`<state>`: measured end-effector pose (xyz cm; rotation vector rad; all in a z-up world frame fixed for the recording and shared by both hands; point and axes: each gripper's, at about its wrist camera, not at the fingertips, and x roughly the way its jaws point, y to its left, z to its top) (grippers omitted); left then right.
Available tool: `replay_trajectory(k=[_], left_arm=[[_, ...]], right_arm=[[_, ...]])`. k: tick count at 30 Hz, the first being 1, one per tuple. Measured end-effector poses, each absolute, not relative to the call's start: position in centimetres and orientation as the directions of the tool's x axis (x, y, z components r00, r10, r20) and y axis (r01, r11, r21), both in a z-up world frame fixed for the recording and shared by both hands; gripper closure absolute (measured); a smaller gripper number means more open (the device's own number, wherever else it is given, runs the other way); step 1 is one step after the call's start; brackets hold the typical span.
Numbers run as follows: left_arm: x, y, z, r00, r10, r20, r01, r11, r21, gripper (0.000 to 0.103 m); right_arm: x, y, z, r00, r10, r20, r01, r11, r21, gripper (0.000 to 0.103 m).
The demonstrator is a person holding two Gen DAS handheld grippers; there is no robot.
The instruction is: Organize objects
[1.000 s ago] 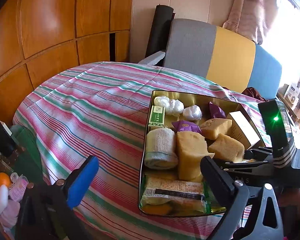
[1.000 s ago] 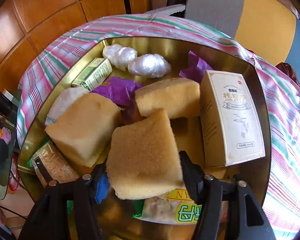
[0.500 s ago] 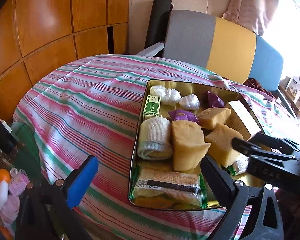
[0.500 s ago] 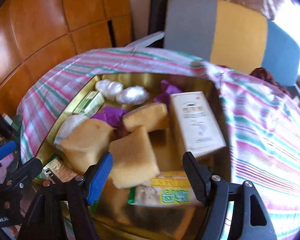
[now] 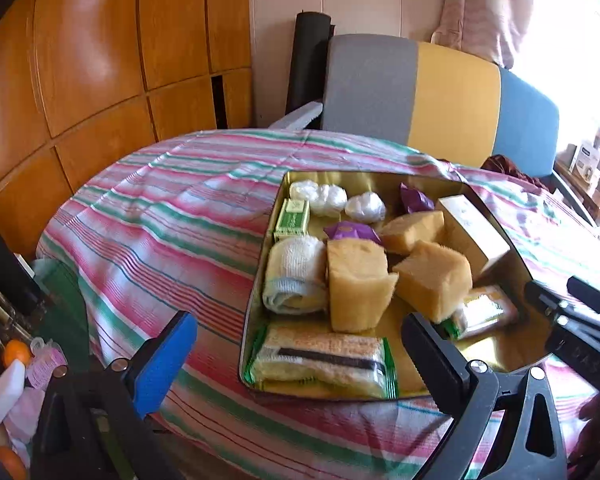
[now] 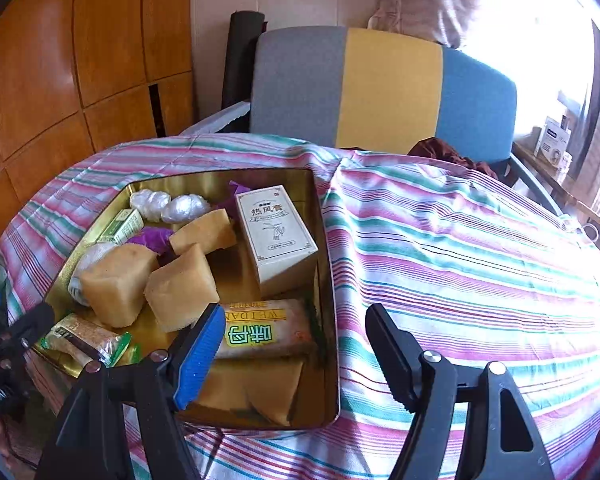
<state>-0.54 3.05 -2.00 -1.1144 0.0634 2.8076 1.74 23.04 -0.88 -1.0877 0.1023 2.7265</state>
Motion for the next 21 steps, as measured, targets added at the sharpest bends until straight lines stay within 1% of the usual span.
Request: replay_trajectory(k=[3,9,16,21], left_arm=[[-0.5,3.1,-2.3,-0.715,0.094,-0.692,-0.118,-0.993,-0.012,0.001],[-0.4,3.0,-2.1,-0.72,0.09,-0.688,-0.097,-0.995,-0.029,0.002],[-0.2,3.5,-1.9,-0.72,0.093,-0.687,-0.111,-0.994,-0.018,0.001],[0.0,3.5,-1.8,-0.728,0.104,-0.677,-0.11,-0.993,-0.034,0.001]], right_arm=[[2.4,23.0,-0.3,-0.725,0.162,-0.669,-0.221,-0.975,0.004,0.029],[2.6,22.7,0.3,-0.736,0.179,-0.653,-0.215,-0.976,-0.026,0.029],[2.8,23.1,0.5,-0.734,0.176,-0.656,-0.222,-0.975,-0.014,0.029],[2.7,22.7,0.3,-0.735,0.164,-0.658,-0.206,-0.978,-0.014,0.029]])
